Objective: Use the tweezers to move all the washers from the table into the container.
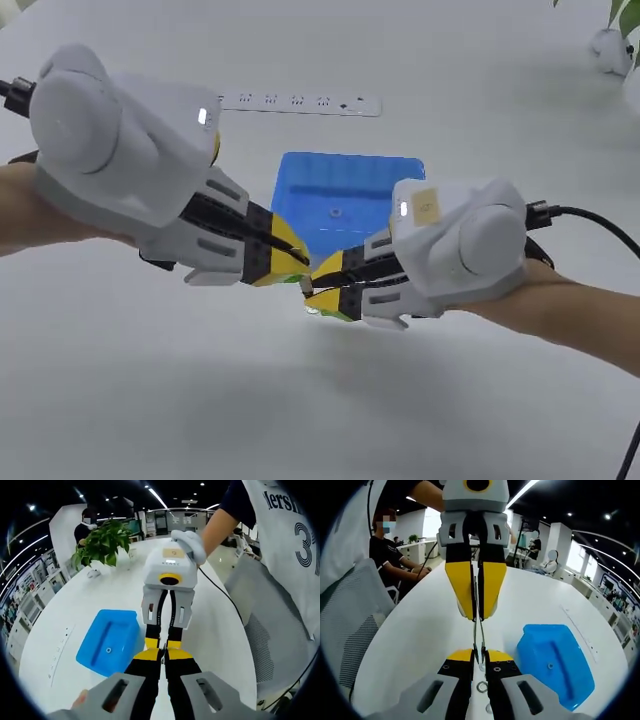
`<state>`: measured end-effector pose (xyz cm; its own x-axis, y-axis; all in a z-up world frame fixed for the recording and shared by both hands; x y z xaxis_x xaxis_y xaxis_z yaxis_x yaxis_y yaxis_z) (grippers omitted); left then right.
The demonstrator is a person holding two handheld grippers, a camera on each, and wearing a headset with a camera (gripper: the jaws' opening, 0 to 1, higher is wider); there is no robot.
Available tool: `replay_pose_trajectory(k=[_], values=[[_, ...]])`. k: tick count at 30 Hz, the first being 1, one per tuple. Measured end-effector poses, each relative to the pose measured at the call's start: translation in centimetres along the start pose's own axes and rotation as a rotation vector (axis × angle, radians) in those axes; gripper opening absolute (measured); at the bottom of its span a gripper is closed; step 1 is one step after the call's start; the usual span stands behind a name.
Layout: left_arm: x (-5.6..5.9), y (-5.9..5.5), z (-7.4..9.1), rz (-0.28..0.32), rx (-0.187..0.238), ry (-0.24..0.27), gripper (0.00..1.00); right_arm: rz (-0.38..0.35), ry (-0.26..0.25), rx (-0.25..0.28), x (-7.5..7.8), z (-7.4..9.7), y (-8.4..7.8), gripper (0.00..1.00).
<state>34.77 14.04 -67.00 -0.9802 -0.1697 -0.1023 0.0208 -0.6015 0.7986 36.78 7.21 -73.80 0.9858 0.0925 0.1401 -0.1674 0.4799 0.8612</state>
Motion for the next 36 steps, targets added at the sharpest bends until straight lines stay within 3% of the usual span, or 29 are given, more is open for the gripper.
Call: replay_pose_trajectory(k=[22,36], values=[[-0.6,-1.1,-0.9,0.024,-0.016,-0.022,0.07,-0.03,0.009,-0.003,0.1,-0.7,-1.2,0.1],[-0.8,-1.0,-1.0,0.027,-0.008,-0.021,0.07,-0.04,0.004,-0.003,0.4,-0.8,-1.3,0.1]])
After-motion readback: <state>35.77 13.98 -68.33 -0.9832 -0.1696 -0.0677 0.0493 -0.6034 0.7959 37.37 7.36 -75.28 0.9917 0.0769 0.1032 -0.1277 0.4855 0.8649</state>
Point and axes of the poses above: the centre of the closed fingertips' face, and the gripper's own axes: z roughly backward along the fingers, x roughly to its right, y roughly out of its top, the point moved 6 cm from there along z, roughly backward along the fingers, and after that the axes turned 4 degrees about x, right-handed, at the moved point
